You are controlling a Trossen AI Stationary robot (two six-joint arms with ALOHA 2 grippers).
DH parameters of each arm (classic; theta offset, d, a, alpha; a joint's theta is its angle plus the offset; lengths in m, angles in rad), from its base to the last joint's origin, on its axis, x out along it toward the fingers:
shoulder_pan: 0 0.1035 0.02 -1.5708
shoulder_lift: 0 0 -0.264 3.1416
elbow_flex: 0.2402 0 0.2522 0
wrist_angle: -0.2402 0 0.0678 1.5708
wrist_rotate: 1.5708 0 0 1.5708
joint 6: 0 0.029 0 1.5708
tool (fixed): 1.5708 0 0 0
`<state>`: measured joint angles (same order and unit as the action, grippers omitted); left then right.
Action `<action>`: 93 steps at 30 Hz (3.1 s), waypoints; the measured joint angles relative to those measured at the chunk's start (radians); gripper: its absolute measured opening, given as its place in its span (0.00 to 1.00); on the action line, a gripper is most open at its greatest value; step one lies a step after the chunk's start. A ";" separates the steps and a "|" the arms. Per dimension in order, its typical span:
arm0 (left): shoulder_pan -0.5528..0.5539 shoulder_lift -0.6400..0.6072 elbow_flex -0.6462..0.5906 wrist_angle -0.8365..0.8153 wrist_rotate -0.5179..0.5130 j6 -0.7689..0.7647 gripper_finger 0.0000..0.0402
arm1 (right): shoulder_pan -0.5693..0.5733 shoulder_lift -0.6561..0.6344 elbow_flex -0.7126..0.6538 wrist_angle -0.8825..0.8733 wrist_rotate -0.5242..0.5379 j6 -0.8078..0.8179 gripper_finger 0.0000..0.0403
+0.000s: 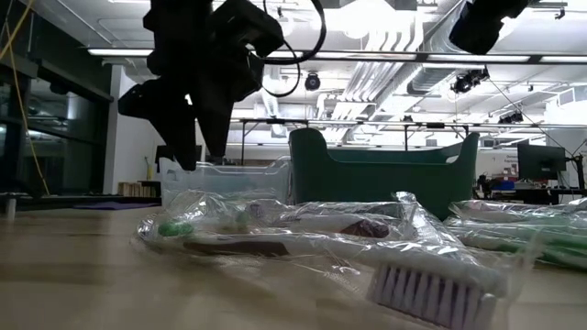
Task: Pick & Place Toothbrushes
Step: Put the green toothbrush into the white bin
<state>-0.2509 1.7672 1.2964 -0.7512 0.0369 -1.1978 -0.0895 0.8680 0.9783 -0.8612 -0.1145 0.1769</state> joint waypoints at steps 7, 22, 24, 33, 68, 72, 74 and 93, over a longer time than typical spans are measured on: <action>-0.017 0.031 -0.001 0.057 0.010 -0.016 0.47 | 0.000 0.001 0.000 0.009 0.031 0.049 0.01; -0.034 0.127 0.001 0.198 0.065 -0.041 0.47 | 0.000 0.002 0.000 0.046 0.035 0.061 0.01; -0.034 0.135 -0.001 0.168 0.066 -0.040 0.47 | 0.000 0.002 0.000 0.050 0.035 0.062 0.01; -0.033 0.170 0.001 0.103 0.061 -0.018 0.47 | 0.000 0.003 0.000 0.083 0.035 0.062 0.01; 0.078 -0.099 -0.004 -0.215 -0.096 0.407 0.02 | 0.000 0.004 0.000 0.095 0.034 0.062 0.01; 0.137 -0.167 -0.002 -0.249 -0.161 0.524 0.02 | 0.000 0.004 0.000 0.099 0.034 0.062 0.01; 0.178 -0.193 -0.001 -0.255 -0.183 0.570 0.02 | 0.000 0.004 0.000 0.106 0.034 0.062 0.01; 0.589 -0.211 -0.001 -0.111 -0.065 1.060 0.03 | 0.000 0.004 0.000 0.118 0.034 0.062 0.01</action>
<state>0.3381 1.5562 1.2957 -0.8626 -0.0284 -0.1380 -0.0898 0.8719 0.9787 -0.7429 -0.0807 0.2386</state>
